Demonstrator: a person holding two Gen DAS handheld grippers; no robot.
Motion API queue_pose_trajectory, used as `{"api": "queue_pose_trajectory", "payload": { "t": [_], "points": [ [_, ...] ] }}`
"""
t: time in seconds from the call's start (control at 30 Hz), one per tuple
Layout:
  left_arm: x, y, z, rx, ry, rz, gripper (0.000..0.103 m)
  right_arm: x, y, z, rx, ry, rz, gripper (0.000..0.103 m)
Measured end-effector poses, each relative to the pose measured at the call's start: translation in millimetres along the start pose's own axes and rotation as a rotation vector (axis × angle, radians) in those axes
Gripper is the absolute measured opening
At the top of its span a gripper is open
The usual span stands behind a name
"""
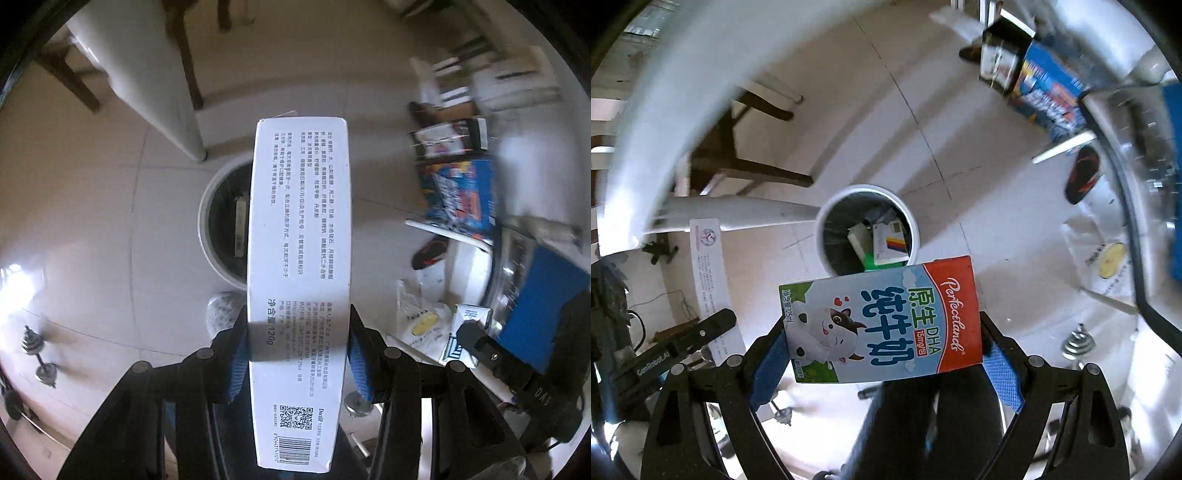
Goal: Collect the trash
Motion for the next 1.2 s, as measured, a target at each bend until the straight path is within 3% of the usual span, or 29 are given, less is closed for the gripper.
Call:
{"api": "queue_pose_trajectory", "payload": {
  "t": [0.1, 0.2, 0.27, 0.3, 0.33, 0.47, 0.53, 0.77, 1.03, 1.2],
  "points": [
    [-16.4, 18.7, -58.3, -0.032, -0.024, 0.019, 0.045, 12.7, 10.7, -75.1, -0.039, 0.03, -0.012, 0.093],
    [-30.3, 35.3, -100.5, -0.03, 0.009, 0.009, 0.045, 20.5, 20.9, -139.5, -0.065, 0.06, -0.024, 0.093],
    [-40.5, 39.5, -114.1, -0.022, 0.02, 0.015, 0.065, 20.7, 26.4, -176.3, -0.073, 0.067, -0.008, 0.093],
    [-46.3, 41.5, -118.8, -0.015, 0.02, 0.02, 0.087, 20.0, 29.2, -188.8, -0.075, 0.069, -0.003, 0.093],
    [-50.2, 43.1, -122.9, -0.01, 0.025, 0.027, 0.097, 17.9, 31.4, -201.6, -0.081, 0.071, 0.005, 0.093],
    [-59.6, 42.2, -124.8, -0.001, 0.061, 0.023, 0.097, 9.9, 33.9, -239.1, -0.119, 0.079, 0.039, 0.094],
    [-62.7, 39.3, -116.9, 0.025, 0.111, -0.005, 0.097, 2.1, 32.2, -245.4, -0.126, 0.086, 0.048, 0.103],
    [-66.6, 25.8, -67.0, 0.132, 0.25, -0.084, 0.097, -11.9, 26.0, -218.6, -0.058, 0.006, 0.117, 0.103],
    [-44.3, -7.1, 18.2, 0.167, 0.26, -0.107, 0.097, -35.2, 3.7, -127.9, 0.041, -0.203, 0.25, 0.103],
    [-12.5, -30.5, 80.5, 0.177, 0.247, -0.117, 0.097, -49.5, -9.4, -49.3, 0.071, -0.215, 0.266, 0.103]
  ]
}}
Point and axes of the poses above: each gripper's, at about its wrist camera, not at the fingertips, and z roughly against the way its jaws point, x to its right, y to its top, the point moved 2 cm from there along -z, roughly the way its jaws point, and after that the axes turned 8 degrees about x, right-handed, at the moved point
